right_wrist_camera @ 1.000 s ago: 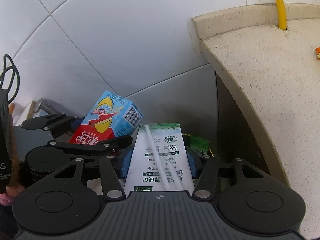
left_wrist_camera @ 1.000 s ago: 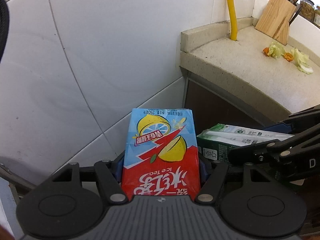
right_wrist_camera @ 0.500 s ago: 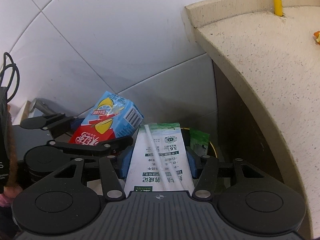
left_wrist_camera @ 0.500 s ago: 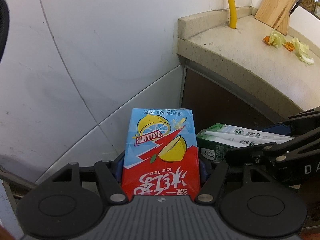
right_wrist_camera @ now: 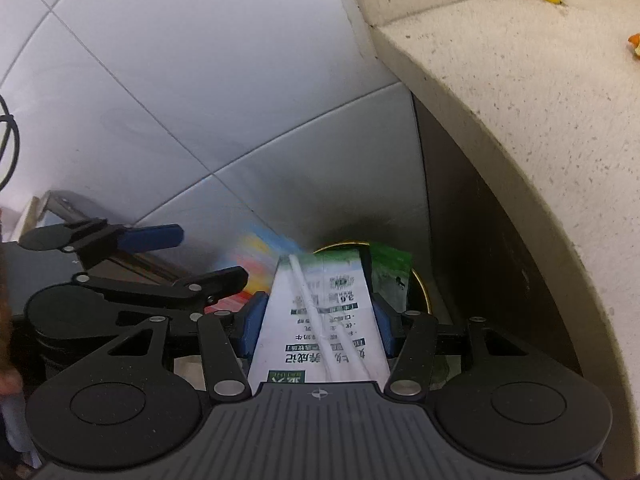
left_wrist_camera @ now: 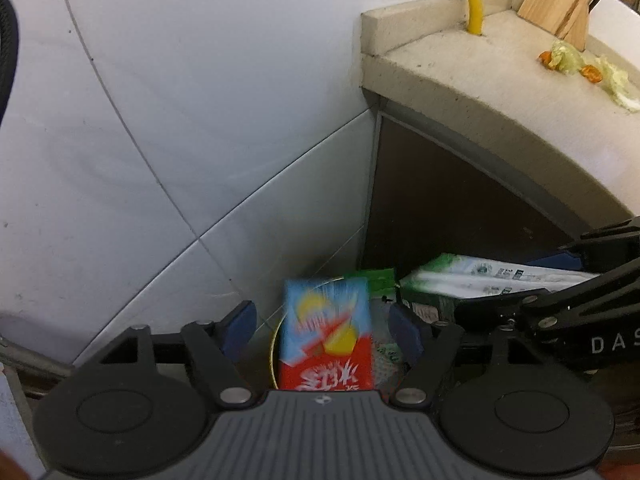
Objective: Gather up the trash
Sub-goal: 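Open both grippers over the bin to drop the cartons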
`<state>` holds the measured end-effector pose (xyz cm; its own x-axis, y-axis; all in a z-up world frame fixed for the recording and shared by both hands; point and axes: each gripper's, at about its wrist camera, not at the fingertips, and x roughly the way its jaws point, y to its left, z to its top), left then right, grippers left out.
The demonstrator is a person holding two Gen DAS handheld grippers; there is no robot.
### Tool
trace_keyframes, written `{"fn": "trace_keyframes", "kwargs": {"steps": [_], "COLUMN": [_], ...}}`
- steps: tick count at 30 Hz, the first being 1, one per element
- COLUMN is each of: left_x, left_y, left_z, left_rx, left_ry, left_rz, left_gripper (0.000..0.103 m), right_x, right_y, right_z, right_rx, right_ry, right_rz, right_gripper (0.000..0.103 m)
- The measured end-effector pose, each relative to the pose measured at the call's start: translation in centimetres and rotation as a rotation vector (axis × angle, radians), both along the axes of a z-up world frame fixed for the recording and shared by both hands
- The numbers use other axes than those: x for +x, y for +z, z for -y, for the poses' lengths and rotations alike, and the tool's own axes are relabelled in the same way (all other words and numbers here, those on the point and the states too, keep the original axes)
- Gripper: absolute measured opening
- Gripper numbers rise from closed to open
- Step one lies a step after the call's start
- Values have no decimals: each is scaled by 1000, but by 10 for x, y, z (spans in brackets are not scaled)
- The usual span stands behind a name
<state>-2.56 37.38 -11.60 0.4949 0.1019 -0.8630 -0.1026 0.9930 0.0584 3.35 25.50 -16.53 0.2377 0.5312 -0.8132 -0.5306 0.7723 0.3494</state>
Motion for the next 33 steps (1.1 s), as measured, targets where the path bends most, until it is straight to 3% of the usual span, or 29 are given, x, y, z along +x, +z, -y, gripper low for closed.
{"fn": "trace_keyframes", "kwargs": {"steps": [14, 33], "left_x": [-1, -16], "left_y": [-2, 13], "left_z": [-1, 8], "left_rx": [-3, 17], "left_ry": [0, -30], "left_rz": [2, 89], "left_gripper": [73, 73], "right_x": [9, -6], "right_y": [-7, 15], "right_z": [13, 44], "right_rx": [25, 46], "right_ry": [-52, -63], "right_rz": [-32, 17], "right_gripper": [67, 72]}}
